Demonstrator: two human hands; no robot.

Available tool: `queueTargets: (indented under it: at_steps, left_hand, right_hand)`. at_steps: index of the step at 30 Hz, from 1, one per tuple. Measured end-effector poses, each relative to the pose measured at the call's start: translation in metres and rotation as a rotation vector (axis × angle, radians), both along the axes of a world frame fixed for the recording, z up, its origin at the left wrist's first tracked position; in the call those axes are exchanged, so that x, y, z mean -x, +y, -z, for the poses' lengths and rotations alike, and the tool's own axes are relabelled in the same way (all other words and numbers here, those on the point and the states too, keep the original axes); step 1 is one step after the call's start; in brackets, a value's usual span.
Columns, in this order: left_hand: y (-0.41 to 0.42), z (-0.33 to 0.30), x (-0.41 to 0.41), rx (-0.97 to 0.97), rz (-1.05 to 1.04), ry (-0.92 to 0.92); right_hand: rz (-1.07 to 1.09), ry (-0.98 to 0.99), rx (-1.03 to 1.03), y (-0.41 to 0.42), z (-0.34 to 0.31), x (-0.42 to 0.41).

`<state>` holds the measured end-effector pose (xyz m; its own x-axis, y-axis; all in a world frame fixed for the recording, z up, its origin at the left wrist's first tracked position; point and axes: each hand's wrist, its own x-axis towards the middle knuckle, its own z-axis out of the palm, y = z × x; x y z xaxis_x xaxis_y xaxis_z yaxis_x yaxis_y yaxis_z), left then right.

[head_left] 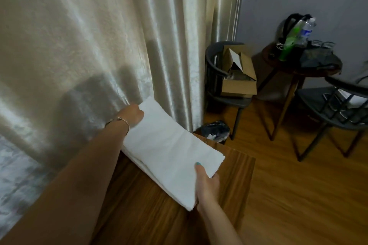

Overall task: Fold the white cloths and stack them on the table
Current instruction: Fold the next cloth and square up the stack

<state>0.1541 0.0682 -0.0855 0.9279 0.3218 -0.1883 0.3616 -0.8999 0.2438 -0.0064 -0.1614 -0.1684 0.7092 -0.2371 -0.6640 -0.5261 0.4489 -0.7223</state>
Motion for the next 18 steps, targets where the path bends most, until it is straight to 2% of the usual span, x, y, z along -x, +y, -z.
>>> queueTargets:
  at_steps: [3, 9, 13, 18]
  left_hand:
    - [0.009, 0.036, 0.001, 0.031, -0.019, -0.030]
    - [0.015, 0.057, -0.008, -0.086, -0.055, -0.126]
    - [0.014, 0.079, -0.009, -0.334, 0.031, -0.035]
    - [0.000, 0.078, -0.009, -0.727, 0.232, -0.175]
  right_hand:
    - [-0.004, -0.010, 0.026, -0.001, 0.006, -0.002]
    - [-0.023, -0.072, 0.049, 0.006, 0.010, -0.011]
    - [0.012, -0.020, 0.070, 0.011, 0.017, -0.012]
    - [0.048, 0.015, 0.247, 0.021, 0.017, -0.011]
